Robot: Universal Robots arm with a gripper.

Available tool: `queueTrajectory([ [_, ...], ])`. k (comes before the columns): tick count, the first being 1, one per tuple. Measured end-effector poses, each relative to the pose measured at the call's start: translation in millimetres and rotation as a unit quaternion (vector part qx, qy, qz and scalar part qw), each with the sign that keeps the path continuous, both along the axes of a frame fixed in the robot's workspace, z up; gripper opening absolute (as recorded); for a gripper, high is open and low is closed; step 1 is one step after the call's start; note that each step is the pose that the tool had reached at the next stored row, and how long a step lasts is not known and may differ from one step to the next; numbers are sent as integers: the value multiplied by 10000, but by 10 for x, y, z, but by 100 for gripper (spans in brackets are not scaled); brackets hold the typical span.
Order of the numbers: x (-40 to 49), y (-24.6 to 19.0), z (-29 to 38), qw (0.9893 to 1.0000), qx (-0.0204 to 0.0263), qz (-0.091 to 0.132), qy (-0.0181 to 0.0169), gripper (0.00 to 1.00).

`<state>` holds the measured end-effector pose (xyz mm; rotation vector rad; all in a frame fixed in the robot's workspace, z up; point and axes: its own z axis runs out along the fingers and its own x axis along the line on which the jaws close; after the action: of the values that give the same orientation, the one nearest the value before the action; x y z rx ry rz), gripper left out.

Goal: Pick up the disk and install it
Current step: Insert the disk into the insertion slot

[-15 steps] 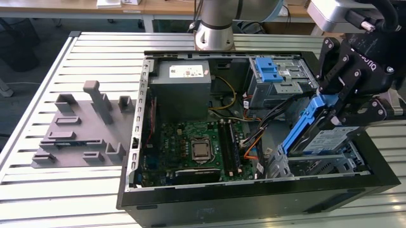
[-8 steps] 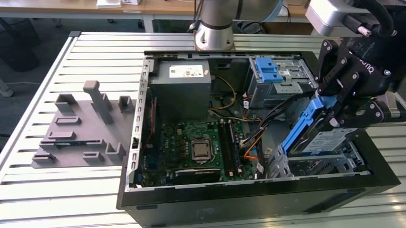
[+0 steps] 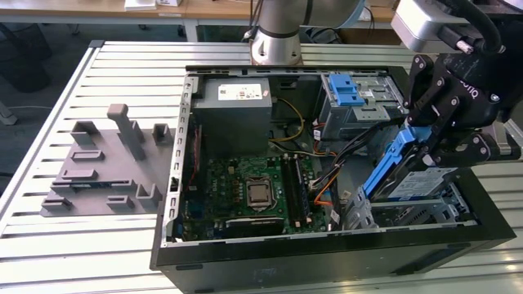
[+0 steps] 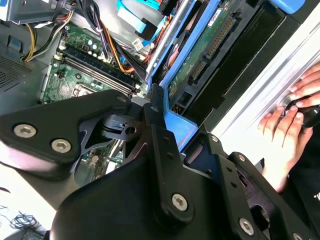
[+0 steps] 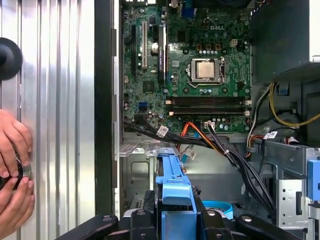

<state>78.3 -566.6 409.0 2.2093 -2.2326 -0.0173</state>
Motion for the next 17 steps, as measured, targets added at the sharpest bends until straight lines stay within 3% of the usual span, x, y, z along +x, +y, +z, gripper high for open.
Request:
queueTrajectory([
  [17,0,0,-71,10000,-11,0,0,36],
])
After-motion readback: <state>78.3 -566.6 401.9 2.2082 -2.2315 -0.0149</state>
